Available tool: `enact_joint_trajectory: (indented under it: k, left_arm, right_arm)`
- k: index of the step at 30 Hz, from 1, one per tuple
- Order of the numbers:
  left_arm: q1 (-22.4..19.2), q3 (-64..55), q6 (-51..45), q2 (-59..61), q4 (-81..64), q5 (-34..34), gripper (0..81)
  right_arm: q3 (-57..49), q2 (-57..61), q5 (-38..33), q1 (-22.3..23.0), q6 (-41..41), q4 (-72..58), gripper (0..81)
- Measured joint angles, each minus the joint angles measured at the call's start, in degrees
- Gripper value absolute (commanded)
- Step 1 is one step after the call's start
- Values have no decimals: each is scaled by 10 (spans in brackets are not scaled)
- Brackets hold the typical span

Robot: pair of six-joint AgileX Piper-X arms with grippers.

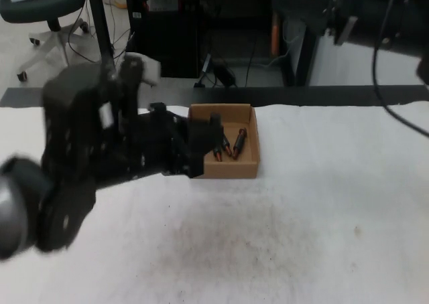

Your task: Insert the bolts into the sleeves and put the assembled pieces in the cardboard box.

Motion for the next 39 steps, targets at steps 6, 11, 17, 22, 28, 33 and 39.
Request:
enact_joint_trajectory:
  k: [6,11,17,22,28,33,39]
  left_arm:
    - [0,77,-55,0,-175,25,2]
    - [0,95,-59,0,-203,34,2]
    - [0,95,-61,0,-233,42,2]
    - [0,95,-61,0,-242,57,2]
    - [0,95,-61,0,-242,73,2]
    - [0,95,-61,0,-247,72,2]
    - [0,95,-61,0,-261,72,2]
  right_arm:
    - [0,11,1,24,42,-98,9]
    - [0,11,1,64,56,-184,9]
    - [0,11,25,133,-74,-25,9]
    - [0,12,46,144,-142,29,9]
    - [0,12,48,143,-156,32,9]
    - [0,14,48,143,-156,32,9]
    - [0,19,47,143,-156,32,9]
